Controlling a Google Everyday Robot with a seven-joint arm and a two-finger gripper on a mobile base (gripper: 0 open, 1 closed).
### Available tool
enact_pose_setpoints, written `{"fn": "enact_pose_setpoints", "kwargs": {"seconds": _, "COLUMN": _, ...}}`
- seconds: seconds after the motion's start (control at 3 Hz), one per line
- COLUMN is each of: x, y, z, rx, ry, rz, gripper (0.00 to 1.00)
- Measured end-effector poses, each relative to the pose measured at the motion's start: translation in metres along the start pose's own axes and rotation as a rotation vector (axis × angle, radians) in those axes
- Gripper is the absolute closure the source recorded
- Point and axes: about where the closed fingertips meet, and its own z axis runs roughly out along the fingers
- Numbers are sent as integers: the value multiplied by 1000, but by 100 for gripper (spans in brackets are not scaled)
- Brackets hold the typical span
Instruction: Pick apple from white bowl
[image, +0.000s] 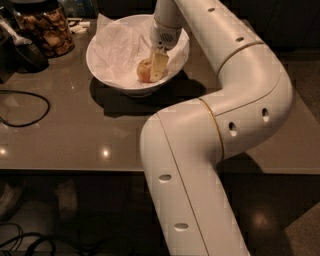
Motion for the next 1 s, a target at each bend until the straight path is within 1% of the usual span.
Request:
{"fn": "enact_pose_setpoints", "kwargs": {"seconds": 0.33, "x": -2, "y": 4, "z": -25, "rx": 35, "ry": 7, "rz": 30, "gripper": 100}}
{"fn": "enact_pose_setpoints", "kwargs": {"seconds": 0.67, "x": -2, "y": 8, "z": -37, "rx": 48, "ry": 10, "rz": 51, "gripper": 100}}
{"fn": "enact_pose_setpoints", "kwargs": {"seconds": 1.0, "x": -4, "y": 9, "z": -43, "rx": 52, "ry": 7, "rz": 58, "gripper": 100}}
